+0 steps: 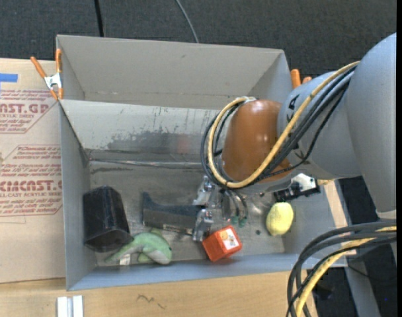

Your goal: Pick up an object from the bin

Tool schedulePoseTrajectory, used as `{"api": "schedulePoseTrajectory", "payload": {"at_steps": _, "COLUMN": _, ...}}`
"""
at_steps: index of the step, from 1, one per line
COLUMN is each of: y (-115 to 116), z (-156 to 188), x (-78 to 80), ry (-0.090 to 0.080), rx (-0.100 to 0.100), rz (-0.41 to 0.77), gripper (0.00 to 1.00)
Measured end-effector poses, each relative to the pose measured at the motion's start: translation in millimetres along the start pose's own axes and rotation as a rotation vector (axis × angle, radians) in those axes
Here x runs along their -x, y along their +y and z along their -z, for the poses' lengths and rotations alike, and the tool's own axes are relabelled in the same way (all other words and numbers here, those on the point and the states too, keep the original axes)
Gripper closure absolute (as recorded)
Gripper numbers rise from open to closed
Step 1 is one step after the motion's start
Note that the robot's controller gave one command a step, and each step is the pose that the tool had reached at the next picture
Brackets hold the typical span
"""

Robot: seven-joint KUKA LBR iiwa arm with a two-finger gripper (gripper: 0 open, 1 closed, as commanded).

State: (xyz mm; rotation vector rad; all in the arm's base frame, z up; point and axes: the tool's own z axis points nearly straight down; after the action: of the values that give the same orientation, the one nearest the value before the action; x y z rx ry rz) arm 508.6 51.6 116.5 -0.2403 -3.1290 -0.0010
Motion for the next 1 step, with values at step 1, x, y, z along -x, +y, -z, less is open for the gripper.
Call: {"api": "schedulePoseTrajectory", "payload": {"at_steps": 1, "y": 36.4, "z": 59.1, "x": -2.8, "ry": 0.004, "rx": -0.006, "rz": -0.052, "gripper": 1.00}}
